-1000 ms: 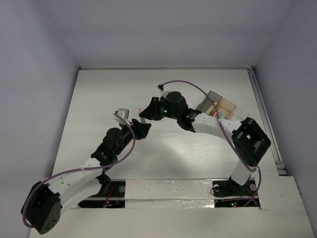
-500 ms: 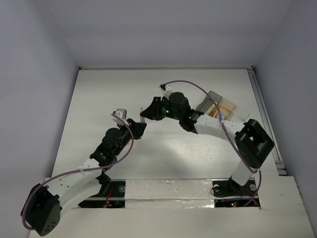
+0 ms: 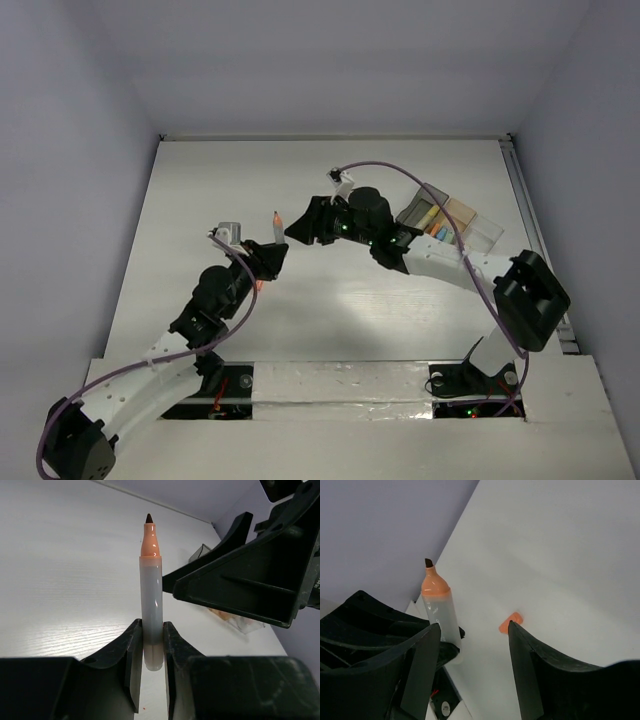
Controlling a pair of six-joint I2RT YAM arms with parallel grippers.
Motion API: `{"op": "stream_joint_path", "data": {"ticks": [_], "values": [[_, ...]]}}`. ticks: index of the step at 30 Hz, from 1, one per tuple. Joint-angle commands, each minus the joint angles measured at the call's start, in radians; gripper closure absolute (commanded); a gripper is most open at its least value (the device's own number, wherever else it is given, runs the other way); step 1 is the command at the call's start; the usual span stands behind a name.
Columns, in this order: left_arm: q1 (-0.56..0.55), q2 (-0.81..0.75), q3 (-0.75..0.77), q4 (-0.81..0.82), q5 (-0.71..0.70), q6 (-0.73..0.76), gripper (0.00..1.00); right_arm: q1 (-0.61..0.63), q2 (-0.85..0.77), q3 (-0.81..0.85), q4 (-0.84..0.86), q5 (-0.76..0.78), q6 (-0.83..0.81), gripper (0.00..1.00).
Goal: Sort the stationery into containers
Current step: Pick up the pen from the center of the board, then close the pen cap on the pen.
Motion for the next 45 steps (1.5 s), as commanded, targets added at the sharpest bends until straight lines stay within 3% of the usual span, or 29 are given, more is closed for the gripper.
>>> {"op": "stream_joint_path", "data": {"ticks": [1, 6, 7, 9, 10, 11, 17, 21, 24, 25, 27, 33, 37, 45], "values": [[-0.002, -0.03, 0.021, -0.017, -0.03, -0.024, 1.0, 0.01, -0.073, -0.035, -0.028, 0.071, -0.045, 0.38], [-0.002, -0.129, 0.045, -0.124, -0.076, -0.058, 1.0, 0.01, -0.093, -0.09, -0.044, 0.105, -0.046, 0.46], [-0.002, -0.146, 0.056, -0.138, -0.081, -0.065, 1.0, 0.01, -0.092, -0.097, -0.042, 0.103, -0.046, 0.55], [-0.002, -0.186, 0.071, -0.176, -0.072, -0.073, 1.0, 0.01, -0.089, -0.119, -0.036, 0.099, -0.038, 0.61], [-0.002, -0.197, 0.091, -0.19, -0.061, -0.078, 1.0, 0.01, -0.08, -0.124, -0.034, 0.094, -0.036, 0.75], [-0.002, -0.214, 0.103, -0.201, -0.052, -0.085, 1.0, 0.01, -0.073, -0.125, -0.03, 0.083, -0.035, 0.79], [-0.002, -0.272, 0.222, -0.346, -0.027, -0.079, 1.0, 0.04, 0.055, -0.049, -0.094, 0.054, -0.059, 0.84], [-0.002, -0.28, 0.294, -0.422, -0.003, -0.056, 1.0, 0.123, 0.175, 0.08, -0.181, 0.098, -0.104, 0.79], [-0.002, -0.271, 0.361, -0.498, -0.006, -0.029, 1.0, 0.177, 0.245, 0.16, -0.215, 0.118, -0.116, 0.59], [-0.002, -0.269, 0.39, -0.515, -0.01, -0.01, 1.0, 0.188, 0.288, 0.177, -0.221, 0.123, -0.118, 0.45], [-0.002, -0.277, 0.424, -0.552, -0.03, 0.019, 1.0, 0.226, 0.354, 0.259, -0.263, 0.143, -0.136, 0.35], [-0.002, -0.281, 0.437, -0.584, -0.081, 0.059, 1.0, 0.26, 0.497, 0.421, -0.385, 0.221, -0.161, 0.33], [-0.002, -0.286, 0.423, -0.584, -0.084, 0.06, 1.0, 0.272, 0.559, 0.487, -0.433, 0.253, -0.161, 0.43], [-0.002, -0.309, 0.424, -0.584, -0.095, 0.065, 1.0, 0.301, 0.655, 0.609, -0.531, 0.381, -0.174, 0.42]]}}
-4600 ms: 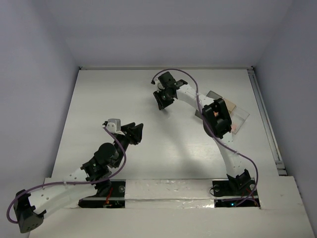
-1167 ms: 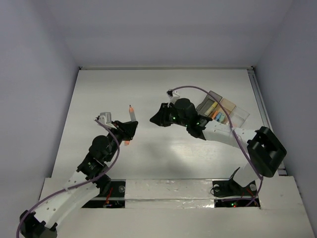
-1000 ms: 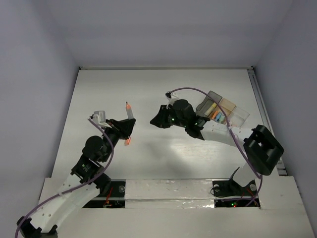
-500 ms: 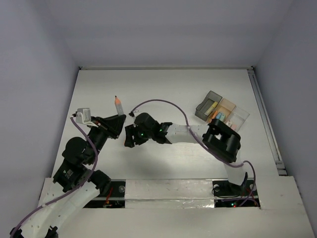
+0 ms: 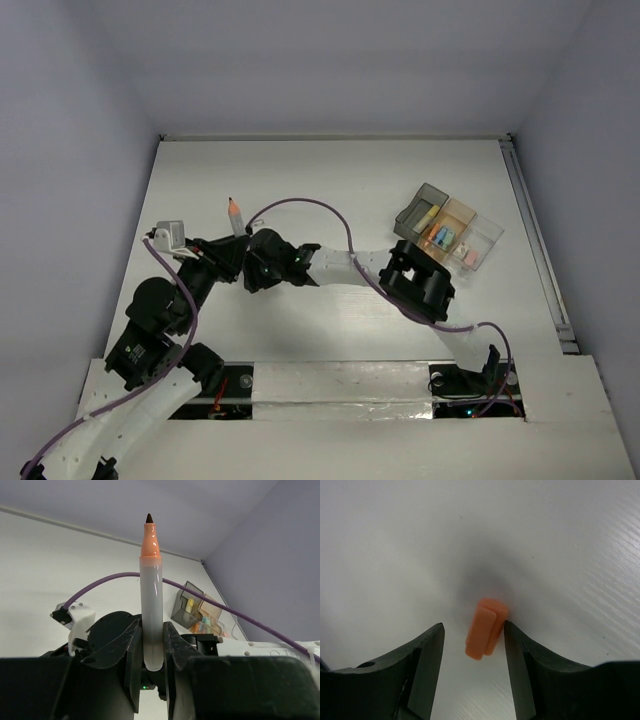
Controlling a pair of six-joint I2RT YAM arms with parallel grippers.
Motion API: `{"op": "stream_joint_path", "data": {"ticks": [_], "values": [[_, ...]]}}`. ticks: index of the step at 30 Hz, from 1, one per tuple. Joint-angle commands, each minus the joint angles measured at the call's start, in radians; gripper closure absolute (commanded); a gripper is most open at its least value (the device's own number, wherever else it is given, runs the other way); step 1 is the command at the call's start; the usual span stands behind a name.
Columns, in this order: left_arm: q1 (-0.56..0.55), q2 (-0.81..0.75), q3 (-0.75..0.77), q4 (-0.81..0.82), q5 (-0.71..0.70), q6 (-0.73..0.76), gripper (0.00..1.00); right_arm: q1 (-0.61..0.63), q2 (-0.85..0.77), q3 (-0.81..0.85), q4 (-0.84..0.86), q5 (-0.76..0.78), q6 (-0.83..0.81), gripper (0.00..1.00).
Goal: Sort the stationery into containers
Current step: Close the pen cap on the pen.
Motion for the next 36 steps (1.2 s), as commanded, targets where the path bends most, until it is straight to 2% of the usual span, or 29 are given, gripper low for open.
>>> {"op": "stream_joint_path", "data": {"ticks": [1, 10, 21, 29, 30, 32, 35, 36], "values": [[-0.002, -0.021, 0.019, 0.031, -0.013, 0.02, 1.0, 0.025, 0.056, 0.075, -0.089, 0.091, -0.029, 0.42], [-0.002, -0.043, 0.018, 0.029, -0.022, 0.028, 1.0, 0.055, 0.127, 0.186, -0.2, 0.21, -0.078, 0.52], [-0.002, -0.057, 0.03, 0.023, -0.039, 0.036, 1.0, 0.092, 0.18, 0.239, -0.298, 0.342, -0.184, 0.54], [-0.002, -0.051, 0.035, 0.019, -0.044, 0.034, 1.0, 0.101, 0.229, 0.267, -0.341, 0.404, -0.207, 0.72], [-0.002, -0.051, 0.033, 0.019, -0.044, 0.033, 1.0, 0.101, 0.231, 0.27, -0.341, 0.419, -0.209, 0.79], [-0.002, -0.046, 0.032, 0.016, -0.039, 0.026, 1.0, 0.101, 0.231, 0.261, -0.341, 0.445, -0.201, 0.85], [-0.002, -0.046, 0.018, 0.023, -0.019, 0.003, 1.0, 0.08, 0.167, 0.16, -0.295, 0.507, -0.186, 0.93], [-0.002, -0.044, 0.012, 0.028, -0.012, -0.01, 1.0, 0.068, 0.097, 0.119, -0.239, 0.51, -0.167, 0.94]]}}
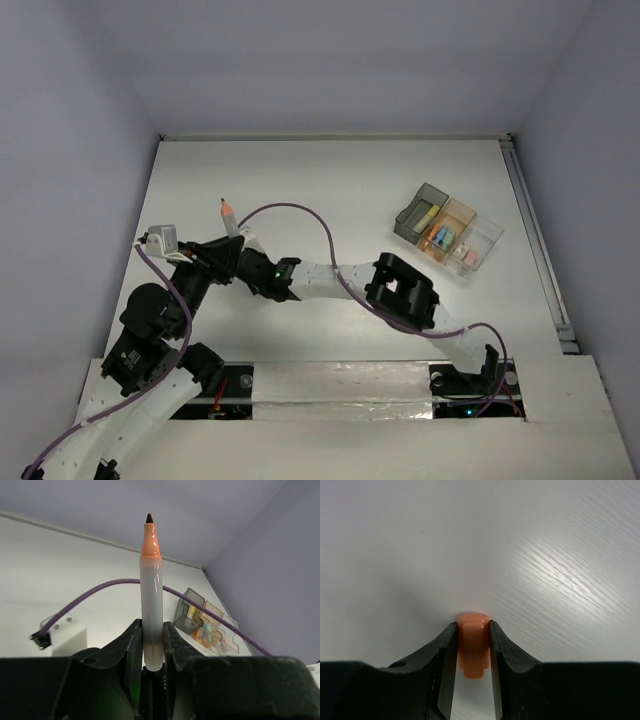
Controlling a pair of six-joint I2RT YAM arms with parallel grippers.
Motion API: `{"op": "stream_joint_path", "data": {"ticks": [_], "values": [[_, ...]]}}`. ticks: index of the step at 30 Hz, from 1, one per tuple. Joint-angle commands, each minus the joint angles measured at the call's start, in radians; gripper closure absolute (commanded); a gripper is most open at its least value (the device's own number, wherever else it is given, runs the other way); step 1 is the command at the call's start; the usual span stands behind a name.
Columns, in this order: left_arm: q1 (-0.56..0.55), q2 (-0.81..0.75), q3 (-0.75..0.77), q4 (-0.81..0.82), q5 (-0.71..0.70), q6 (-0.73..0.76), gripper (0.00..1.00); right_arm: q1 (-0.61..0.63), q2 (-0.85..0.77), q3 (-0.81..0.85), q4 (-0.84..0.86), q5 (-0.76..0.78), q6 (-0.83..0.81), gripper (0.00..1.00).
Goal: Sort the stationery into containers
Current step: Close the pen cap on the pen.
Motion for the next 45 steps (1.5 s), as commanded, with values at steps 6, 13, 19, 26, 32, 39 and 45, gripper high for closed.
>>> {"op": "stream_joint_path", "data": {"ticks": [6, 13, 19, 26, 32, 39, 45], "values": [[-0.003, 0.025, -0.045, 0.086, 0.058, -0.074, 1.0, -0.167, -0.376, -0.505, 0.243, -0.003, 0.071, 1.0], [-0.003, 0.091, -0.135, 0.199, 0.158, -0.143, 1.0, -0.288, -0.681, -0.682, 0.441, -0.101, 0.069, 1.0], [-0.003, 0.15, -0.236, 0.281, 0.218, -0.189, 1.0, -0.344, -0.836, -0.701, 0.524, -0.155, 0.108, 1.0], [-0.021, 0.182, -0.298, 0.373, 0.229, -0.21, 1.0, -0.344, -0.839, -0.65, 0.558, -0.22, 0.171, 1.0], [-0.04, 0.22, -0.286, 0.388, 0.23, -0.154, 1.0, -0.344, -0.798, -0.615, 0.613, -0.289, 0.239, 1.0], [-0.04, 0.248, -0.254, 0.368, 0.204, -0.092, 1.0, -0.312, -0.746, -0.541, 0.616, -0.286, 0.26, 1.0], [-0.04, 0.246, -0.257, 0.362, 0.204, -0.091, 1.0, -0.292, -0.714, -0.501, 0.609, -0.289, 0.253, 1.0]]}}
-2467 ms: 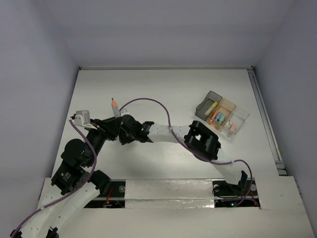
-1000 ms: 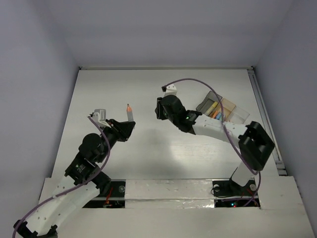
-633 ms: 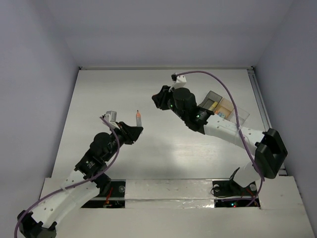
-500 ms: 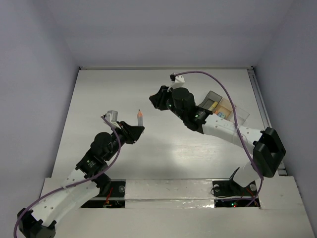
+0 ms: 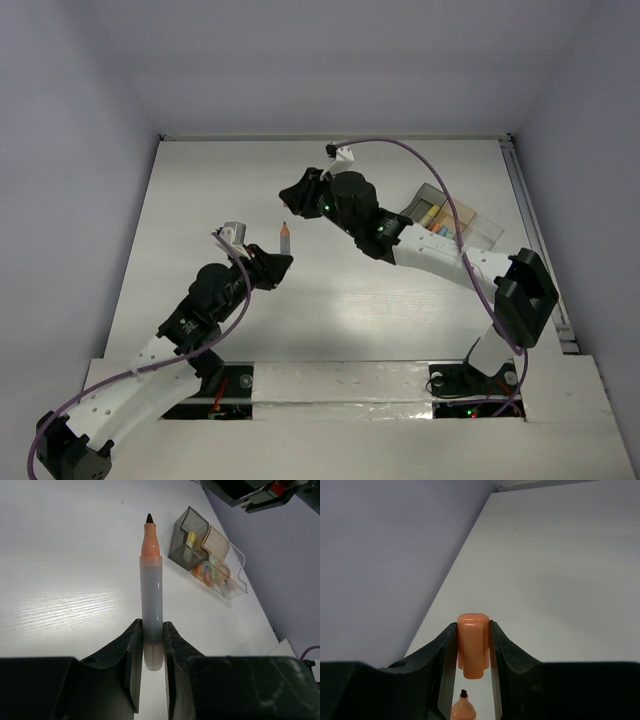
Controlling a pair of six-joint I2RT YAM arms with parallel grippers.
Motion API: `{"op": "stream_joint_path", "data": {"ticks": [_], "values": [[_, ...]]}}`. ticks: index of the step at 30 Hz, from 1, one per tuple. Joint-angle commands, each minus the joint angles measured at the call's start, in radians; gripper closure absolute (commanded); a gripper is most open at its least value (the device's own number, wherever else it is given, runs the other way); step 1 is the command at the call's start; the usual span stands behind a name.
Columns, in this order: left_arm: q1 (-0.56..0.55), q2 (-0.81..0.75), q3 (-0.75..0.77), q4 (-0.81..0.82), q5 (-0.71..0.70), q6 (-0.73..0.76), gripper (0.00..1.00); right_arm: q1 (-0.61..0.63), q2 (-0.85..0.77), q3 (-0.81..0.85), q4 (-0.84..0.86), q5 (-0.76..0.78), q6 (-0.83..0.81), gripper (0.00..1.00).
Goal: Sort the stationery into containers
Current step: Close the pen cap on the pen.
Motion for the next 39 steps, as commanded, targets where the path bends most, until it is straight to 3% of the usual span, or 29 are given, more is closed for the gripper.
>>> {"op": "stream_joint_path", "data": {"ticks": [1, 39], "values": [[-0.003, -0.007, 0.042, 0.049, -0.004, 0.022, 1.0, 0.024, 0.019, 0.061, 0.065, -0.01, 0.005, 1.0], [-0.003, -0.029, 0.053, 0.027, -0.041, 0.02, 1.0, 0.092, 0.008, -0.016, 0.085, 0.051, -0.021, 1.0]]}}
